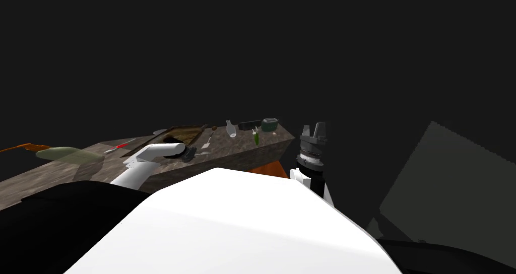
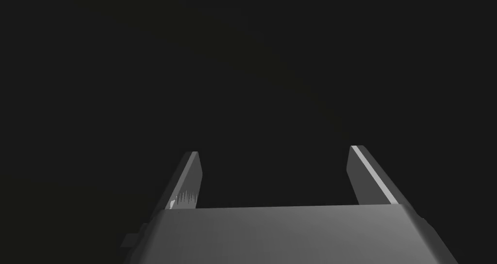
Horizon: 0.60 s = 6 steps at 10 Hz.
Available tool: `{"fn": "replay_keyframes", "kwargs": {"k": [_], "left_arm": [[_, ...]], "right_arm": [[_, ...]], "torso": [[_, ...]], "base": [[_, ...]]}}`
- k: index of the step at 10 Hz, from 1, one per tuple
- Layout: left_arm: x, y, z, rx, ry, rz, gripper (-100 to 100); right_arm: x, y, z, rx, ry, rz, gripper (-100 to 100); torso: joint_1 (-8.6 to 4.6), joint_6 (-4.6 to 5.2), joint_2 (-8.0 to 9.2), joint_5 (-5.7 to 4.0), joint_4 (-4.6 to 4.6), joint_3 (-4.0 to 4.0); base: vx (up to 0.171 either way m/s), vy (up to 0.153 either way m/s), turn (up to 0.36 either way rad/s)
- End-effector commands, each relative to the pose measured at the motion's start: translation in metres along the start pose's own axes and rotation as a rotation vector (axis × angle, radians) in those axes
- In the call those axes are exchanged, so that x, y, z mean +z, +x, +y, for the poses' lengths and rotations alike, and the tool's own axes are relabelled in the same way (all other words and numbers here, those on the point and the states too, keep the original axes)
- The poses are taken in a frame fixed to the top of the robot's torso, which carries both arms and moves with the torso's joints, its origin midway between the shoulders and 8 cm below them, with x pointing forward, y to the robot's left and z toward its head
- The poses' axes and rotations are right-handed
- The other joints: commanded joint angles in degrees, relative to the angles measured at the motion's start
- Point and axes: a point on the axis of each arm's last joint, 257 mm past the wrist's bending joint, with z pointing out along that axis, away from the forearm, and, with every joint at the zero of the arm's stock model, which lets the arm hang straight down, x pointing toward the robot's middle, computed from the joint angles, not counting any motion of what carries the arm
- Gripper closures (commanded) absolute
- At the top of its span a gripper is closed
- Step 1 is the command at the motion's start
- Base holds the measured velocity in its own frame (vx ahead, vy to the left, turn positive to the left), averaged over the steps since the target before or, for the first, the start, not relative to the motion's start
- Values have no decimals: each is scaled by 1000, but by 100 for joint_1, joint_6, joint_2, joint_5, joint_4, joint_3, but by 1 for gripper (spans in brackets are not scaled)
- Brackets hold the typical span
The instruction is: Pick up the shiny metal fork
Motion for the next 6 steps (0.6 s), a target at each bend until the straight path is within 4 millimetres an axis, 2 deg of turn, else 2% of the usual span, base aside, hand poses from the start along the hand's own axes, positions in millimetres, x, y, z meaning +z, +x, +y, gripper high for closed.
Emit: {"fn": "replay_keyframes", "kwargs": {"k": [1, 2, 3, 5, 6], "left_arm": [[-2, -8, 7, 3, -10, -3, 100], [-3, -5, 7, -1, -10, 12, 100], [-4, -12, 14, 3, -22, 4, 100], [-4, -10, 13, 2, -21, 12, 100], [-4, -9, 13, 0, -20, 14, 0]], "right_arm": [[0, 0, 0, 0, 0, 0, 0], [0, 0, 0, 0, 0, 0, 0], [0, 0, 0, 0, 0, 0, 0], [0, 0, 0, 0, 0, 0, 0], [0, 0, 0, 0, 0, 0, 0]], "torso": [[0, 0, 0, 0, 0, 0], [-1, -4, 0, -1, -1, 0], [-2, 1, 0, -1, 0, 0], [-2, 0, 0, -2, 0, 0], [5, 0, 6, -1, 1, 3]], "base": [[42, -39, -1], [37, -36, 19], [43, -37, 3], [22, -20, 8], [0, 0, 0]]}}
